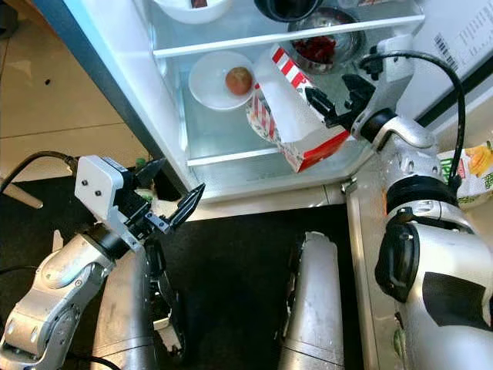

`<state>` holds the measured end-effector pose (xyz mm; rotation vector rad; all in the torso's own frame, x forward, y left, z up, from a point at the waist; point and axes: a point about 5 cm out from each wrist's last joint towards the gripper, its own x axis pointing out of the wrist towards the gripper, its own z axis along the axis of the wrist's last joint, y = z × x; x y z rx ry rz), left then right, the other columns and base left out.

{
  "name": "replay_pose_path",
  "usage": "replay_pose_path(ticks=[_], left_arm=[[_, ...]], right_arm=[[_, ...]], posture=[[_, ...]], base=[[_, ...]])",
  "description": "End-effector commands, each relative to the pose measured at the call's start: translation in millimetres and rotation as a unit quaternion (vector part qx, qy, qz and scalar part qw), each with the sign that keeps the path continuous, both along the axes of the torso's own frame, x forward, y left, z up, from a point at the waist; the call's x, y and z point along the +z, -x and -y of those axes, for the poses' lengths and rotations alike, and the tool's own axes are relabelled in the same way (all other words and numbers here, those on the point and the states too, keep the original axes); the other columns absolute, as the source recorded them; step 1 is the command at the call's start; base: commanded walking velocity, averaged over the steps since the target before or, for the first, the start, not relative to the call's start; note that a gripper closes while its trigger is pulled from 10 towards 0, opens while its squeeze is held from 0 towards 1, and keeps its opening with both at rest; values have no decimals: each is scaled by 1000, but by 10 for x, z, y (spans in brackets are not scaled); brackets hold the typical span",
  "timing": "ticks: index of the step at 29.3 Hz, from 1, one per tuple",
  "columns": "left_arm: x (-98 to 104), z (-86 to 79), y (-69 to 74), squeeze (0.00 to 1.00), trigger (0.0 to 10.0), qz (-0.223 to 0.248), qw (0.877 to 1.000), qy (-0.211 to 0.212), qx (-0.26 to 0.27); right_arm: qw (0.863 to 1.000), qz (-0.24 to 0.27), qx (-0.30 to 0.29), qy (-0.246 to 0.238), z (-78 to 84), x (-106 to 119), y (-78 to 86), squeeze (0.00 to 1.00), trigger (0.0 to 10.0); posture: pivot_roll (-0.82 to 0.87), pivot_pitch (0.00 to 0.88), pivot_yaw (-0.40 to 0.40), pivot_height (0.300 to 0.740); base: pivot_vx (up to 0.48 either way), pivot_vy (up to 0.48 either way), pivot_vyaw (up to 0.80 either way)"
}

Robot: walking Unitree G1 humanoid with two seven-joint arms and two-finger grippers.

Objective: Restocking fridge

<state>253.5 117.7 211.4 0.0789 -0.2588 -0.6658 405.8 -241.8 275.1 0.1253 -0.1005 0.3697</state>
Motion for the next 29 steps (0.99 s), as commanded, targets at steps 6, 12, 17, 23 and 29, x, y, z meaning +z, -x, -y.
replay_pose_path(ticks=[6, 12, 17, 23, 29], left_arm=[[-67, 25, 31, 0, 10000, -11, 1000, 3, -9], [-69, 32, 31, 0, 10000, -11, 1000, 4, -10], [-75, 44, 31, 0, 10000, -12, 1000, 6, -11], [-67, 39, 34, 0, 10000, -12, 1000, 6, -11], [-66, 36, 29, 0, 10000, -12, 1000, 6, -9]], right_arm=[[997, -38, -14, -60, -111, -189, -37, 0, 0], [996, -74, -15, 55, -289, -417, -56, 0, 0], [978, -98, -50, 179, -427, -686, -55, 0, 0], [969, -100, -65, 215, -499, -747, -63, 0, 0], [960, -82, -89, 254, -501, -706, -80, 0, 0]], posture=[[92, 458, 67, 500], [87, 460, 69, 500], [87, 460, 69, 500], [93, 467, 72, 500], [91, 467, 69, 500]], base=[[0, 0, 0], [0, 0, 0], [0, 0, 0], [0, 0, 0], [0, 0, 0]])
